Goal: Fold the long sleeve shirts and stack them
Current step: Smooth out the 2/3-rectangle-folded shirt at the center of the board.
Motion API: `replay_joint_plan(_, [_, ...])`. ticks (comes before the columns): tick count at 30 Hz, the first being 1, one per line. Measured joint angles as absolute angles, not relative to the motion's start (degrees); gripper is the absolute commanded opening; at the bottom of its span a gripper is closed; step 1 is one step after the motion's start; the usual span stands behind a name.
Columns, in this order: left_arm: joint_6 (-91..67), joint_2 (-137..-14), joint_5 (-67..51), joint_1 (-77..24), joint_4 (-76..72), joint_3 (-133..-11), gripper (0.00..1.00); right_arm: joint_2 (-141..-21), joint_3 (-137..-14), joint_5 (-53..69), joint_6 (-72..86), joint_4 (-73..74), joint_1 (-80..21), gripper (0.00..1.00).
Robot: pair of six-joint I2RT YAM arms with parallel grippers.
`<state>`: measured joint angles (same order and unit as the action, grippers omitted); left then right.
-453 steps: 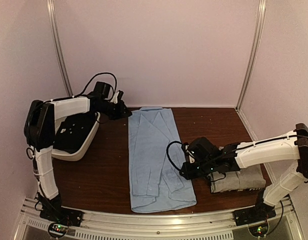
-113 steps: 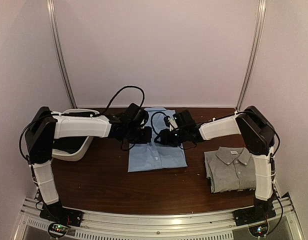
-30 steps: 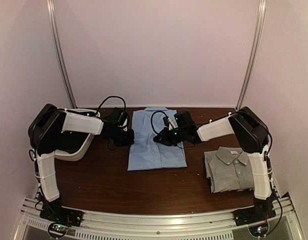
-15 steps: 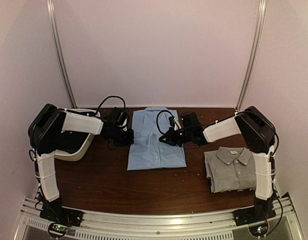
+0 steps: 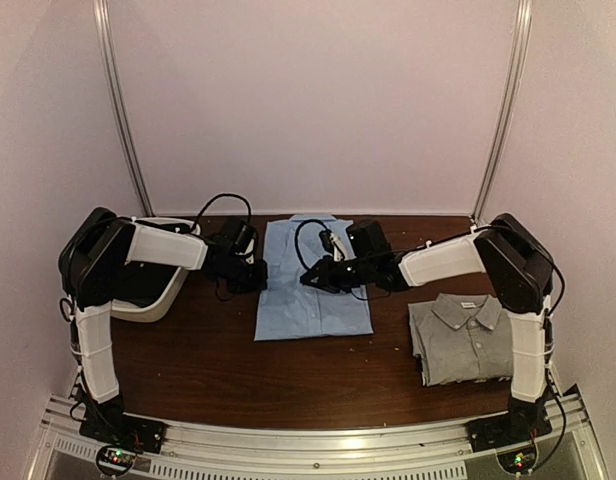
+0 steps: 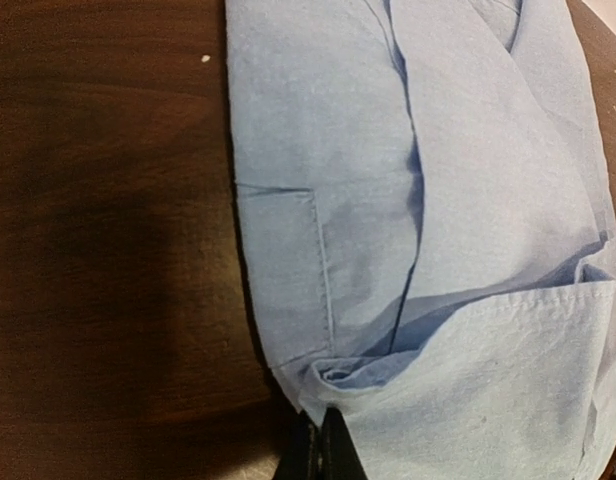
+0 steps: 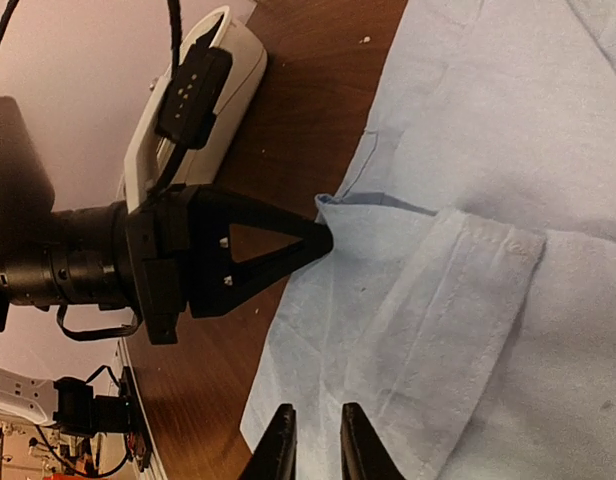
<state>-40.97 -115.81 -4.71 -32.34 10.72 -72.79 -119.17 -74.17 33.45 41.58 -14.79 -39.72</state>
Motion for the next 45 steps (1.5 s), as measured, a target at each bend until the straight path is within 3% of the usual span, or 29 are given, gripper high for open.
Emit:
replay_joint_plan(8, [-40.75,-116.16,-4.73,-32.29,10.79,-73.3,0.0,-121.36,-77.95,34.83,39.99,-12.8,-42.3,0.18])
replay_joint_plan(20, [-40.56,-116.46,-4.97,-32.29,10.74,-73.84,0.0,-127.72,-81.87,29.74,39.44,-6.55,-37.63,0.17])
replay_joint_plan(35, [-38.59,-116.38,-2.76,-31.35,12.32,-74.81,0.23,-125.16,-81.87,28.23,37.21,-4.32,-35.07,0.26])
replay_joint_plan(45, [-36.84,-110.37,-2.37,-31.24,14.79,-74.81,0.26,-121.91,-78.74,30.06,35.2,-5.02,-31.83,0.29])
